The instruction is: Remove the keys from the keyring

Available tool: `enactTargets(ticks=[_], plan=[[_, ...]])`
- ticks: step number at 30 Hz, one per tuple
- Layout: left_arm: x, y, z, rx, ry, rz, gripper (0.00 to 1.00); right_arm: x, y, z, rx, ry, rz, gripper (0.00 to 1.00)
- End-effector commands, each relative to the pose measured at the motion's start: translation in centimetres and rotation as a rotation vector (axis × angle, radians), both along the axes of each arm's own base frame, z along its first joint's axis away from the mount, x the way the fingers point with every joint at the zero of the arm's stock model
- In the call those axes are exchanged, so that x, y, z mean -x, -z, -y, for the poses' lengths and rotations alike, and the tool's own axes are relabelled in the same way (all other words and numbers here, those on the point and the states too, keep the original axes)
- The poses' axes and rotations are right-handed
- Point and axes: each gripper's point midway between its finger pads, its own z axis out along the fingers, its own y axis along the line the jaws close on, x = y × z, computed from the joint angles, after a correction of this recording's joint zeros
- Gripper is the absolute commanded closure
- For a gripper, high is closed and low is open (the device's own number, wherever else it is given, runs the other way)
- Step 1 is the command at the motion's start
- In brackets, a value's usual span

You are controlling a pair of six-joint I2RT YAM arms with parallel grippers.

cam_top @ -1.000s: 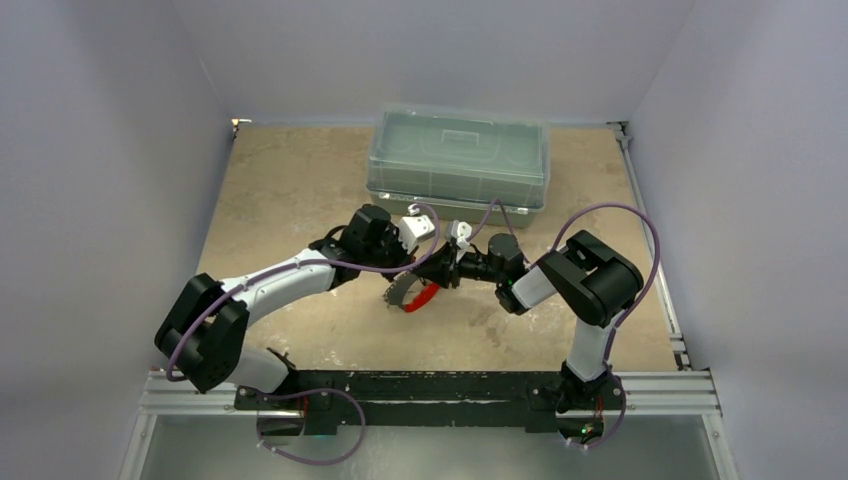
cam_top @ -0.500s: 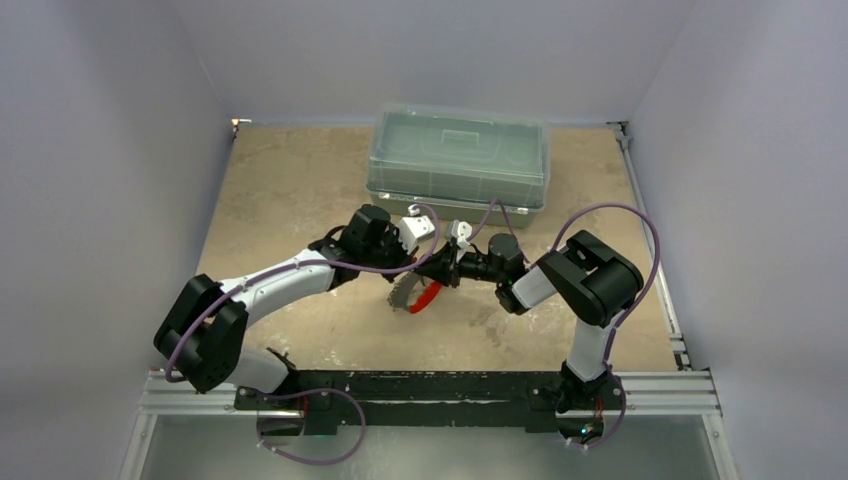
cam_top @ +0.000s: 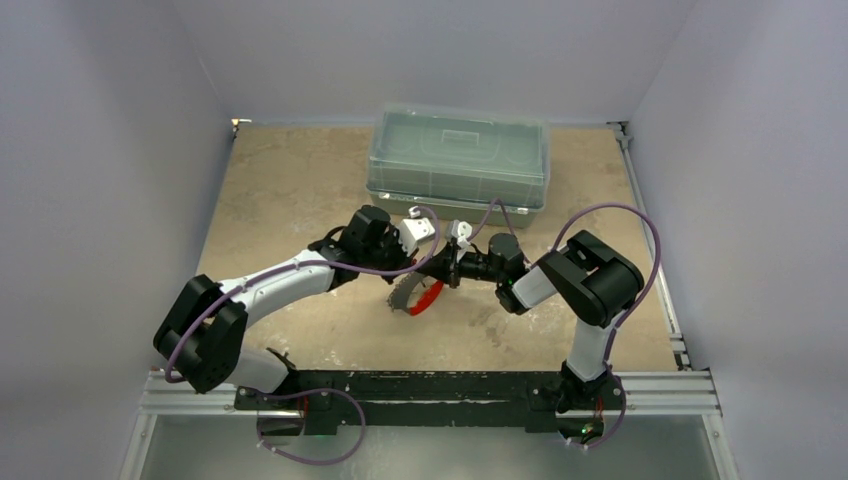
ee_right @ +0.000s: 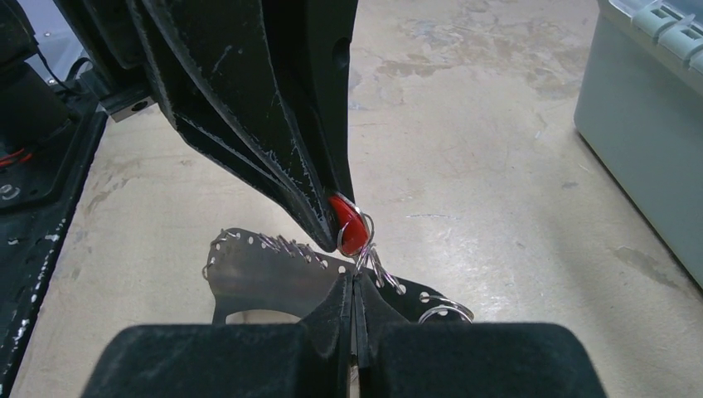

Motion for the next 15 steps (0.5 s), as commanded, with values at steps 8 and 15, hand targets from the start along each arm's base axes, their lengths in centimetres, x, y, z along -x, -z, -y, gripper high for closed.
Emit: enactTargets(ticks=[8, 15], plan=[[-0.1, -2.5, 1.3, -0.023, 0.135, 0.173, 1.00, 0.5, -1.2, -0.8, -0.002, -0.059, -0.034, 1.00], [2.0, -3.1, 2.7, -0.052, 0.259, 0.282, 1.00, 0.6, -1.0, -0.8, 0.008, -0.064, -0.049, 1.00]])
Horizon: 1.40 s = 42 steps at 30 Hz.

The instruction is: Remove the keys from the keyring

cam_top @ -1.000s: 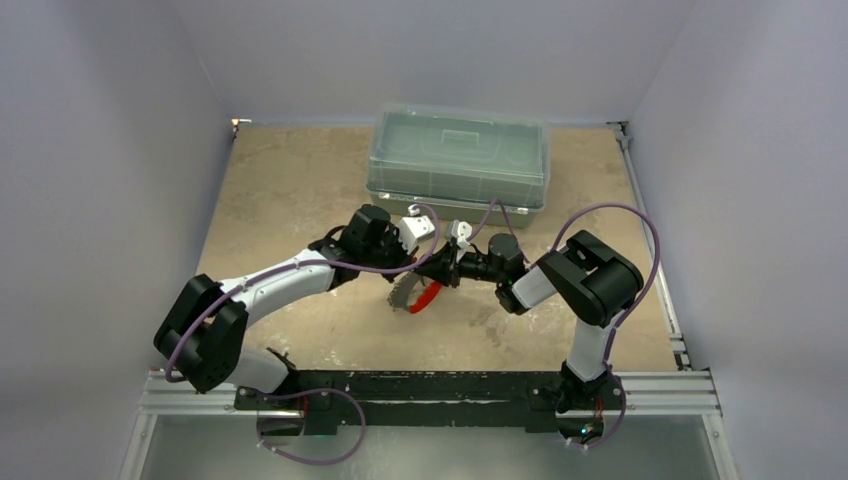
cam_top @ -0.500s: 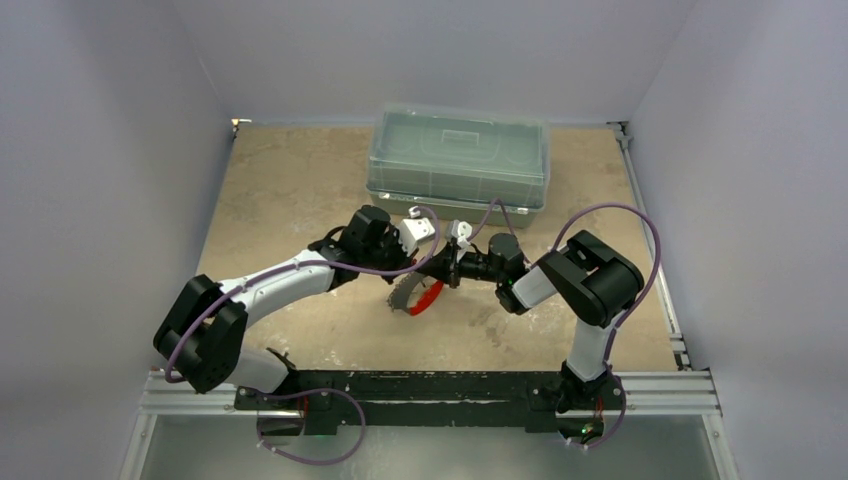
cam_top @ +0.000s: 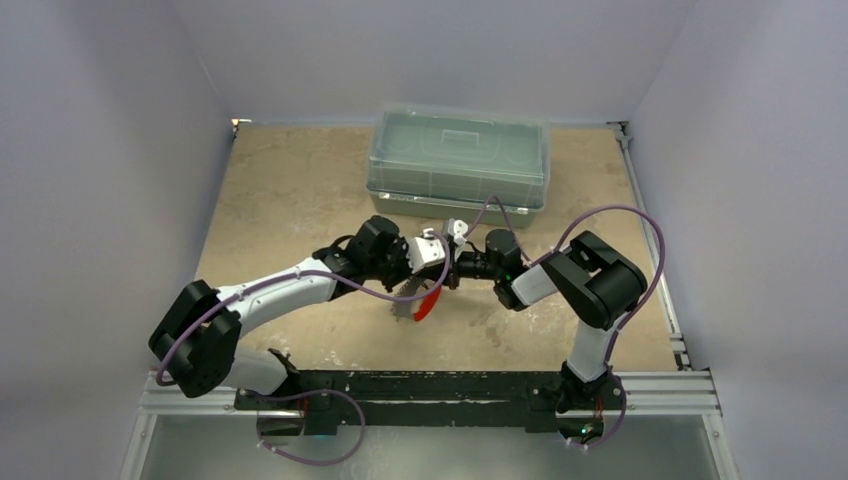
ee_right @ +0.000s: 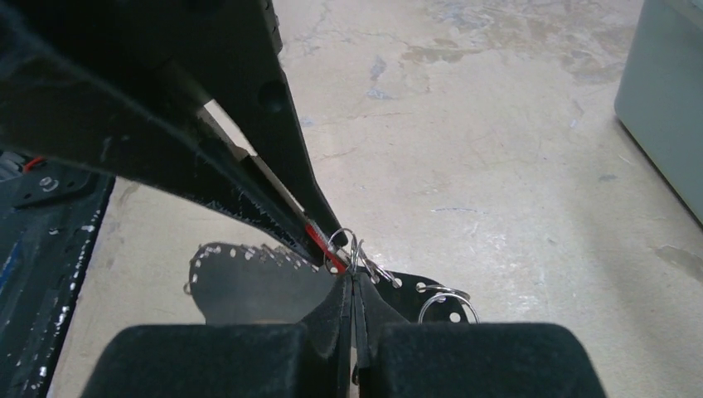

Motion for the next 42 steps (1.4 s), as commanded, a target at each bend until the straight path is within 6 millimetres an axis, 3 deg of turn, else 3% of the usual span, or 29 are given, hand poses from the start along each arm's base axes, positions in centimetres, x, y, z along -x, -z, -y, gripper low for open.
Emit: enactTargets(ticks=[1, 6, 14, 22, 27, 33, 42], plan=[[0.7, -3.4, 2.4, 0.060, 0.142, 0.162, 1.00, -0.1, -1.3, -0.5, -0.017, -0.020, 0.013, 1.00], [1.2, -3.1, 2.3, 0.001, 0.221, 0.239, 1.00, 0.3, -1.6, -0.6, -0.025, -0.041, 0.017, 1.00], [0.5, -1.5, 0.3, -0.176, 0.368, 0.403, 1.00, 1.3, -2.2, -0.4, -0.045, -0.082, 0.038, 1.00], [1.3, -1.1, -0.9, -0.255, 0.498, 0.609, 1.00, 1.5, -2.1, -0.5, -0.041, -0.090, 0.025, 1.00], [1.3, -1.8, -0.9, -0.286, 0.558, 0.788, 1.00, 1.8, -2.2, -0.5, -0.046, -0.101, 0.010, 1.00], [1.1, -1.9, -0.3, -0.300, 0.583, 0.838, 1.00, 1.6, -2.2, -0.6, -0.048, -0.088, -0.021, 1.00], [4.2, -1.2, 1.4, -0.328, 0.793, 1.046, 1.00, 1.7, -2.5, -0.6, -0.056, -0.084, -0.024, 1.00]])
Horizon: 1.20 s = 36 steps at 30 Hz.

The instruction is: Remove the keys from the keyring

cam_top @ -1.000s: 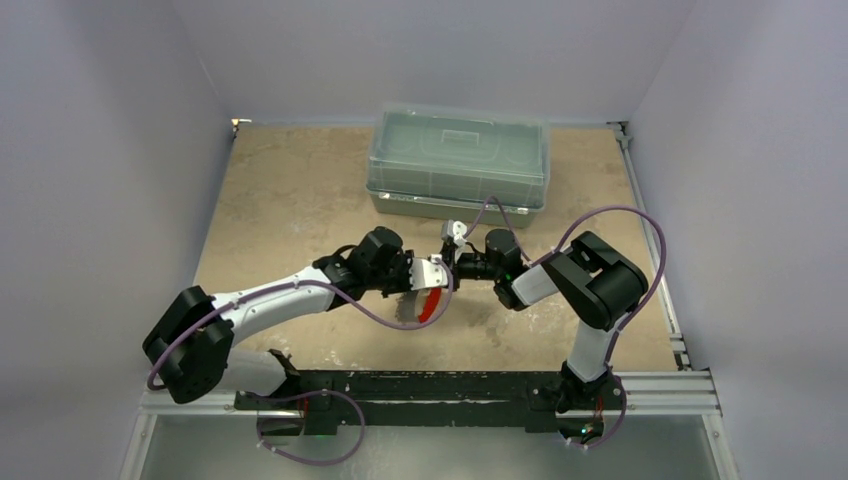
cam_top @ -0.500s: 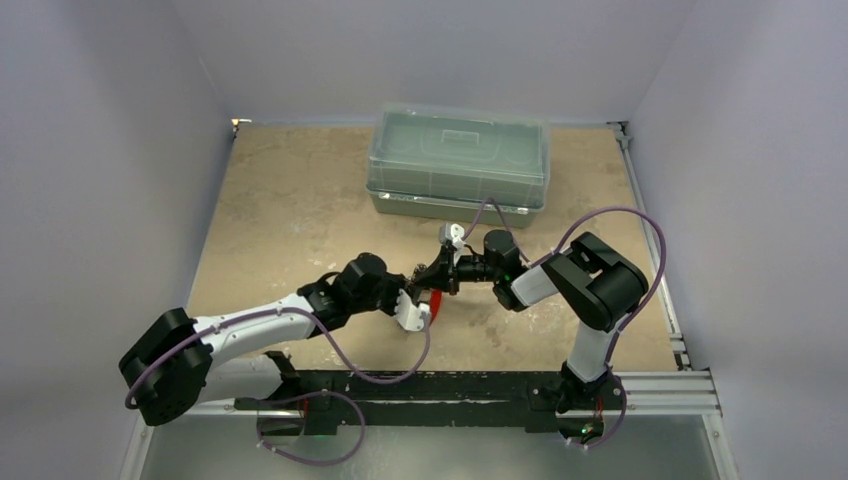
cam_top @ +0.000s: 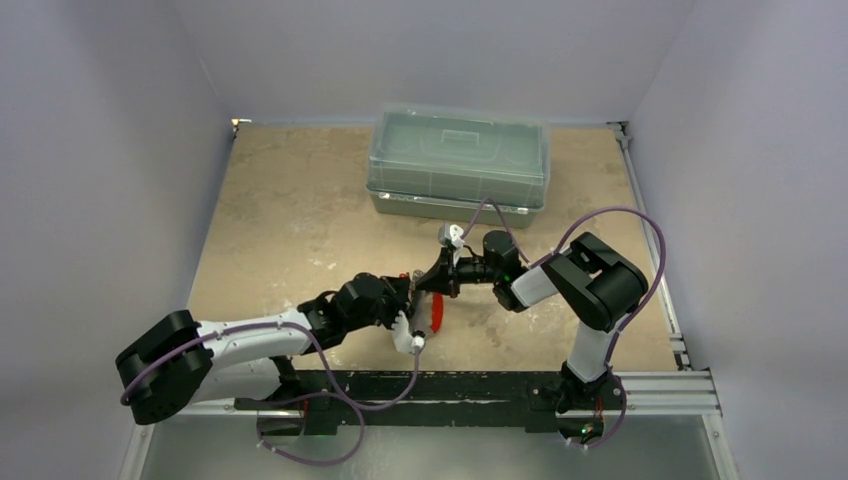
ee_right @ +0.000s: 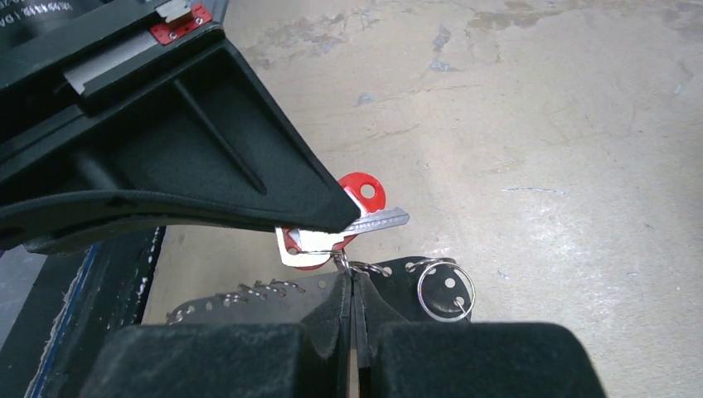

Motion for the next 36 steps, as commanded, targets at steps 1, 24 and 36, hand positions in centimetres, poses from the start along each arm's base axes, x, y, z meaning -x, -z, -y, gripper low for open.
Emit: enactTargets(ticks=[1, 24, 36], plan=[[1.9, -1.0, 2.3, 0.007, 0.177, 0.131, 1.00, -0.9, -2.8, -0.4, -0.063, 0.022, 0.085, 1.00], [4.2, 1.2, 2.2, -0.114, 0.426, 0.403, 1.00, 0.3, -3.6, -1.5, -0.075, 0.012, 0.105, 1.00], [4.2, 1.6, 3.7, -0.120, 0.480, 0.410, 1.00, 1.3, -4.2, -1.9, -0.084, -0.031, 0.136, 1.00]])
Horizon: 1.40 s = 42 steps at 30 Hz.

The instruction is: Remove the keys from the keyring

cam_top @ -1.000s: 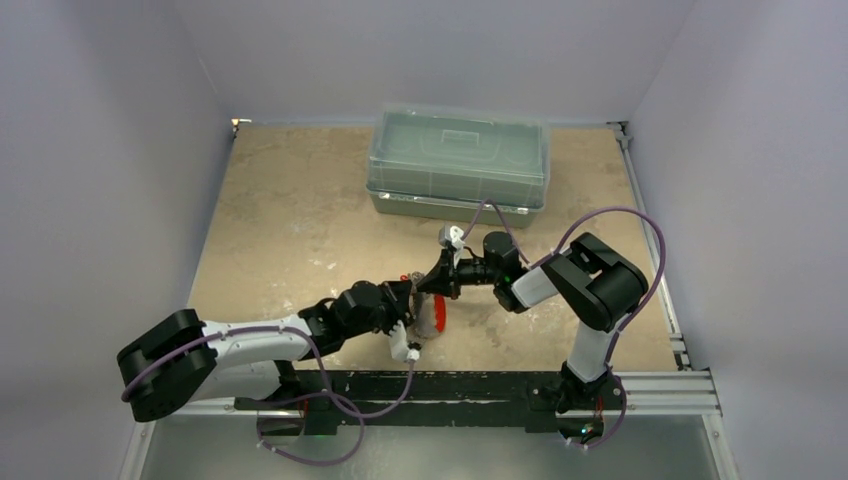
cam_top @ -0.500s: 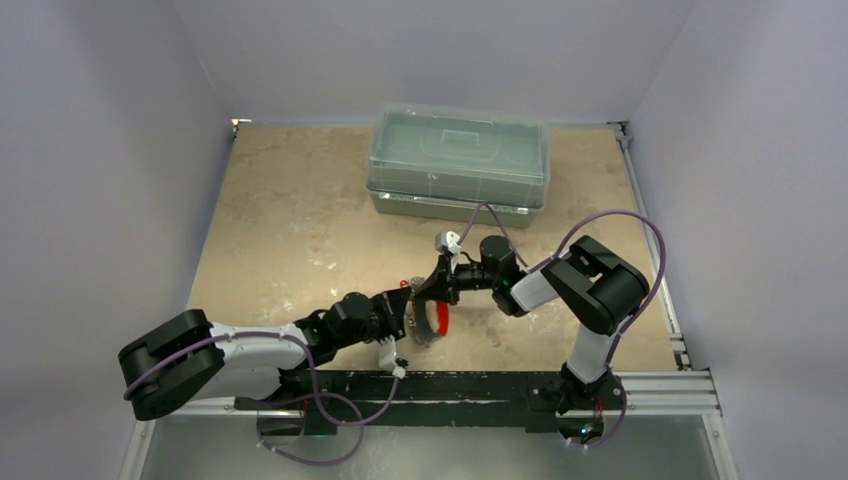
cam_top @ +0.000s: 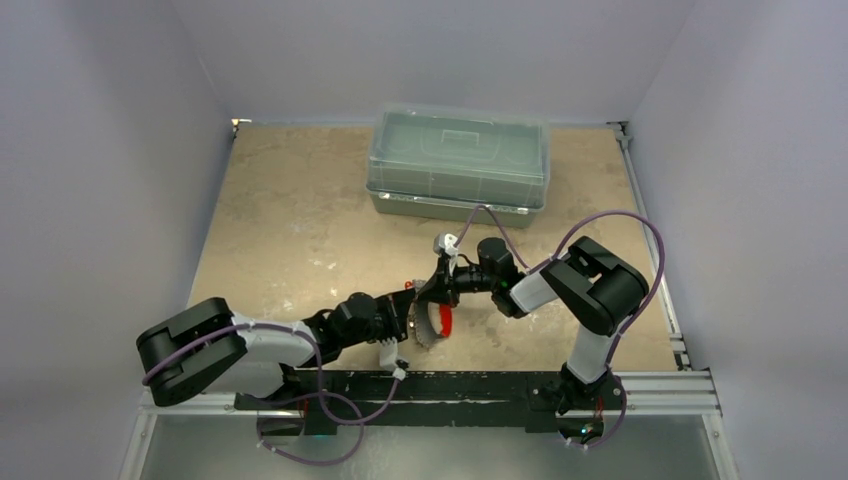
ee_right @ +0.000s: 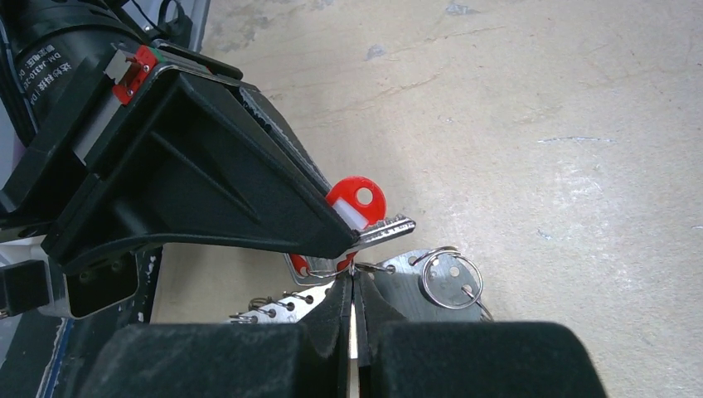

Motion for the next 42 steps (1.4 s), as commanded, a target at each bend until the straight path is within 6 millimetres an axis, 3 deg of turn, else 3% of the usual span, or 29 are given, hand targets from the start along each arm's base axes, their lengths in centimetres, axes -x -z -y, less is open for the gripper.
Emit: enactTargets(ticks=[1, 3, 10, 18, 42], plan=[[2.3, -0.6, 2.5, 0.037, 0.153, -0.037, 1.00, -0.5, -6.1, -1.7, -0.160, -0.047, 0.193, 1.00], [2.2, -0.6, 2.2, 0.041, 0.131, -0.055, 1.00, -0.1, -6.1, -1.4, -0.163, -0.073, 0.201, 0.99], [2.2, -1.7, 0.9, 0.085, 0.067, -0.087, 1.00, -0.3, -6.3, 0.3, -0.184, -0.069, 0.264, 0.76], [2.3, -3.3, 0.4, 0.149, 0.045, -0.095, 1.00, 0.5, -6.0, 0.8, -0.172, -0.097, 0.326, 0.61], [2.1, -5.1, 0.2, 0.218, 0.020, -0.104, 1.00, 2.5, -4.5, 1.3, -0.165, -0.172, 0.332, 0.57]])
